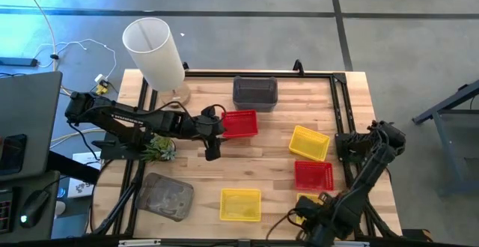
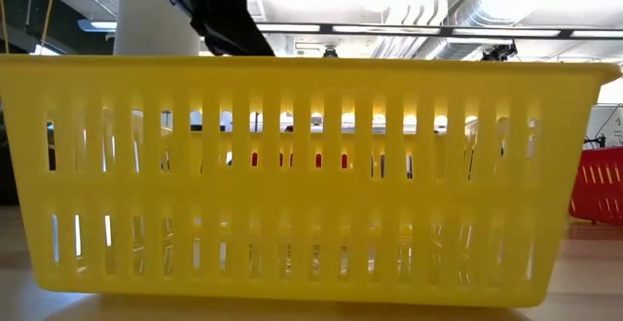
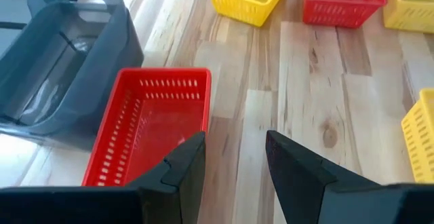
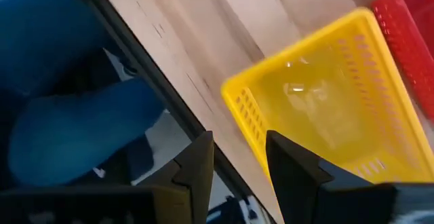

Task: Stack baskets by color
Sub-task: Stack the bottom right yellow bin on the top yellow bin

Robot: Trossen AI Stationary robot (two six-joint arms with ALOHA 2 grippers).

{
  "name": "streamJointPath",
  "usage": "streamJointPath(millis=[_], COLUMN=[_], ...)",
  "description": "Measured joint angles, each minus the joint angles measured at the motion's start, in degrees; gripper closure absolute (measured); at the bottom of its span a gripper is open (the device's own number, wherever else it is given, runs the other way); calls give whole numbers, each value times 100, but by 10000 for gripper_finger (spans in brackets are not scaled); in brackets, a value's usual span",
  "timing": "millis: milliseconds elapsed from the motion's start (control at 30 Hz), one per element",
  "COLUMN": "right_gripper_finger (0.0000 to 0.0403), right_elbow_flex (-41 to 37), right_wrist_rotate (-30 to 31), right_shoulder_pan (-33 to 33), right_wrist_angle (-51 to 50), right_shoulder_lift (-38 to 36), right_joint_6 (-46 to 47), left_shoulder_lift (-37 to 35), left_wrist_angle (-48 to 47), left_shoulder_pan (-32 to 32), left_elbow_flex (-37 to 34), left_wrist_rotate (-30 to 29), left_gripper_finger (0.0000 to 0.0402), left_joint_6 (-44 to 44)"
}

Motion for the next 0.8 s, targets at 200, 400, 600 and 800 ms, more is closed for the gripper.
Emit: streamJointPath(millis=[200, 400, 600, 800], right_gripper_finger=[279, 279, 279, 279], right_elbow_flex=[0, 0, 0, 0], right_wrist_rotate=[1, -107, -350, -409], right_shoulder_pan=[86, 84, 141, 261], right_wrist_angle=[-266, -287, -40, 35], right_shoulder_lift=[27, 208, 467, 678], right_joint_6=[1, -9, -9, 22], left_shoulder_lift=[0, 0, 2, 2], left_wrist_angle=[103, 387, 692, 980], left_shoulder_pan=[0, 2, 17, 17], left_elbow_flex=[-1, 0, 0, 0], left_wrist_rotate=[2, 2, 8, 12], left_gripper_finger=[261, 261, 261, 261], left_joint_6=[-46, -44, -43, -42])
